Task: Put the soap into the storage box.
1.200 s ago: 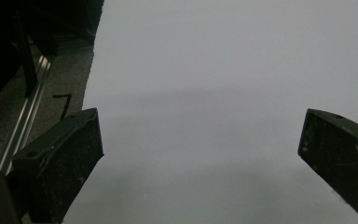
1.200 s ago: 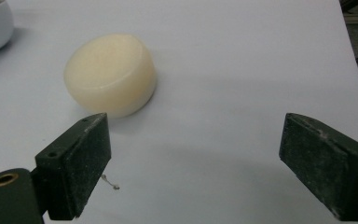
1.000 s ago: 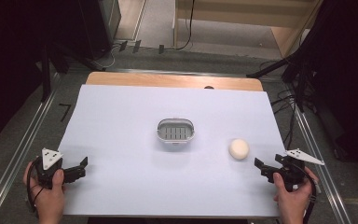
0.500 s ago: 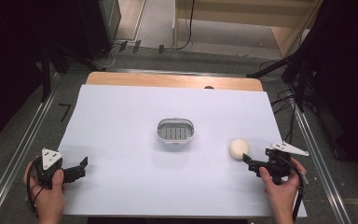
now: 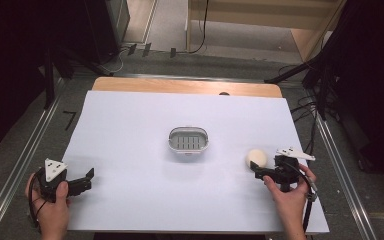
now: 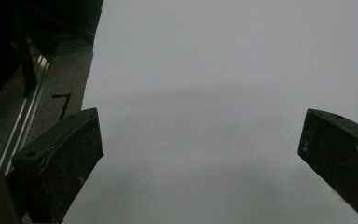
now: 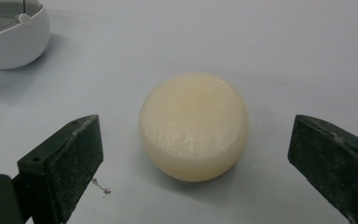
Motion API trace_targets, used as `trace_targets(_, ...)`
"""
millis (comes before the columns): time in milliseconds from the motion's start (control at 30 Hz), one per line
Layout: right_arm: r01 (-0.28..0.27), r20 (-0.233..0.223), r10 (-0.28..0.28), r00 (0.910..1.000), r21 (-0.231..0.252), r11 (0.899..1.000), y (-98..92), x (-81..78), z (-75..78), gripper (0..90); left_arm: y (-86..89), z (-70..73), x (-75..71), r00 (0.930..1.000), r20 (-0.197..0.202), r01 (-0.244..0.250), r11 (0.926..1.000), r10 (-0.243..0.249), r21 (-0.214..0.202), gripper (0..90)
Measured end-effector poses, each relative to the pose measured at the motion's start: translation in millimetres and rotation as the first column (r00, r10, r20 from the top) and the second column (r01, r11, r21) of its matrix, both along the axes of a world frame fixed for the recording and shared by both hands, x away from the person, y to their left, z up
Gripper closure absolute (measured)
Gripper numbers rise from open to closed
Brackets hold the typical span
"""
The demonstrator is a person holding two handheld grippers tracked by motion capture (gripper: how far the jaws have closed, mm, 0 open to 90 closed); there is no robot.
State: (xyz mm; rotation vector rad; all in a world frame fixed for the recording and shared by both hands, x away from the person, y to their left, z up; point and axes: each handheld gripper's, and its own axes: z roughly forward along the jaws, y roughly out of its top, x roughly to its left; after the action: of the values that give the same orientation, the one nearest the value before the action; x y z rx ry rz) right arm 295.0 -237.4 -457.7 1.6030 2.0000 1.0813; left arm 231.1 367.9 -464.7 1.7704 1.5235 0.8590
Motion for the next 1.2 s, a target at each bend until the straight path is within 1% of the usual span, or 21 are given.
trace_targets(100, 0.01, -0.003, -0.011, 0.9999, -0.019, 1.0, 5.3, 2.4, -1.5, 5.8, 0.0, 0.0, -0.1, 1.0, 0.001, 0.0, 1.0, 0.0, -0.001, 0.3)
trace_targets(200, 0.048, -0.022, -0.049, 0.9985, -0.052, 0.997, 10.5, 5.7, -3.4, 10.6, 0.0, 0.0, 0.0, 1.0, 0.001, 0.0, 1.0, 0.0, -0.002, 0.3)
trace_targets(267, 0.058, -0.029, -0.06, 0.9978, -0.054, 0.997, 12.4, 8.0, -5.4, 11.9, 0.1, 0.0, -0.1, 1.0, 0.001, -0.002, 1.0, 0.002, -0.004, 0.3)
trace_targets(400, 0.062, -0.043, -0.065, 0.997, -0.056, 0.996, 15.7, 11.3, -8.3, 12.7, 0.1, 0.0, 0.0, 1.0, 0.0, -0.001, 1.0, 0.001, -0.002, 0.3)
trace_targets(567, 0.064, -0.053, -0.068, 0.9962, -0.088, 0.994, 20.4, 15.4, -12.3, 13.2, 0.1, 0.0, 0.0, 1.0, 0.0, -0.002, 1.0, 0.002, -0.003, 0.3)
trace_targets(733, 0.073, -0.062, -0.079, 0.995, -0.09, 0.993, 24.7, 18.1, -16.2, 15.0, 0.2, 0.0, 0.1, 1.0, -0.001, -0.001, 1.0, 0.001, -0.003, 0.3)
trace_targets(933, 0.088, -0.065, -0.095, 0.9934, -0.106, 0.991, 25.8, 20.0, -20.0, 18.7, 0.4, 0.0, 0.2, 1.0, -0.002, 0.001, 1.0, -0.001, -0.001, 0.3)
trace_targets(1067, 0.081, -0.055, -0.087, 0.9947, -0.111, 0.991, 26.8, 20.1, -21.9, 22.8, 0.4, 0.0, 0.3, 1.0, -0.002, 0.001, 1.0, -0.001, -0.001, 0.3)
trace_targets(1200, 0.087, -0.059, -0.094, 0.9938, -0.114, 0.99, 27.5, 19.9, -23.7, 24.2, 0.3, 0.0, 0.2, 1.0, -0.002, 0.0, 1.0, 0.0, -0.001, 0.3)
